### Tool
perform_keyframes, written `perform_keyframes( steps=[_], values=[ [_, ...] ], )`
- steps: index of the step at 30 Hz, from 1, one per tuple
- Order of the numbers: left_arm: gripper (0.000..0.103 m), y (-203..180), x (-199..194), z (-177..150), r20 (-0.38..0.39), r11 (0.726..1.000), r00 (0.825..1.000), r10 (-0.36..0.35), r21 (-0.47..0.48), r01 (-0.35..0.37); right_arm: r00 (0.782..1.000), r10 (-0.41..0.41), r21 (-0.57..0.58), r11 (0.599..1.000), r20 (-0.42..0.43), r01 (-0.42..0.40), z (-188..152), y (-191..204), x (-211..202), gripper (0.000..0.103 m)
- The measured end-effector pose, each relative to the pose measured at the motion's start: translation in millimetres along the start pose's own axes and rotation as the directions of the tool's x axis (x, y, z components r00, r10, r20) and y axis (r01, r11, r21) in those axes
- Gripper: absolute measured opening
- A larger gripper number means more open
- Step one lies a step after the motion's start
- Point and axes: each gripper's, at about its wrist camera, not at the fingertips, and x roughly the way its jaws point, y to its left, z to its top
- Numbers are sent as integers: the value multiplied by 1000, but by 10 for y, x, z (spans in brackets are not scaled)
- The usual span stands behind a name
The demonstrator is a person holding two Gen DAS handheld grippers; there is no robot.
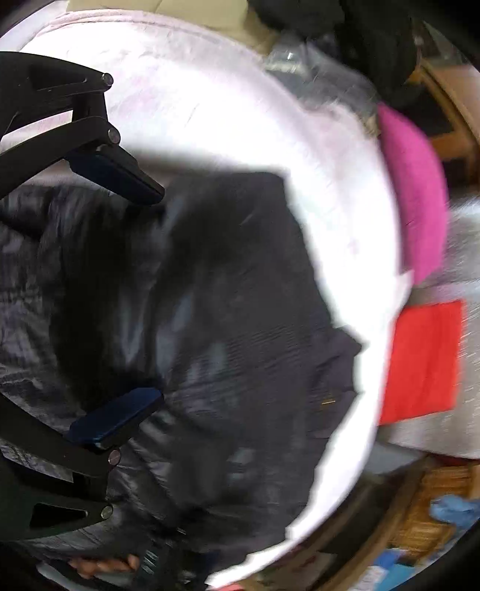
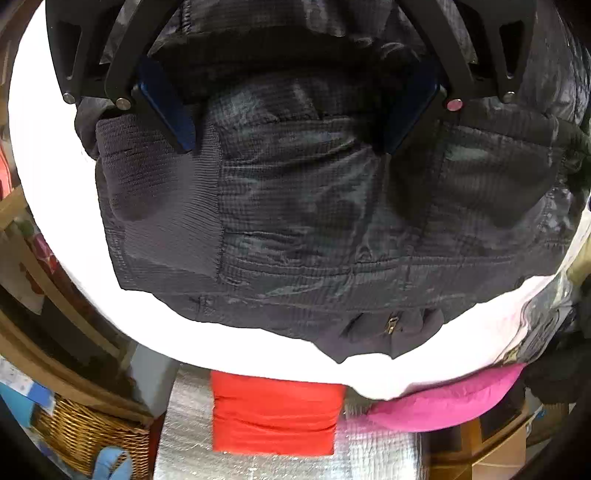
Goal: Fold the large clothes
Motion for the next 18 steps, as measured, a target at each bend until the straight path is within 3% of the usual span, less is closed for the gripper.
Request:
perform_keyframes(
  steps=[3,7,10,13,16,18],
  values=[
    [103,-134,87,8,1,998,999,49,33,-49,999,27,-8,1000,-29,-27,38,-45,7,103],
    [103,-141,118,29,-14,999,999,52,8,-52,995,87,40,996,-38,-85,80,-200,-103,103],
    [103,-104,155,-39,-39,999,998,44,-20,-45,994,88,76,993,62,-93,148,-382,-354,103],
    [103,-101,178,-22,-60,999,997,40,-31,-42,981,136,126,980,136,-153,227,-622,-531,103],
    [103,-51,189,45,-79,999,997,16,-37,-19,962,228,188,949,150,-254,269,-865,-560,103],
    [103,13,125,74,-52,998,998,22,-57,-25,951,273,244,922,144,-302,286,-1042,-513,103]
  ],
)
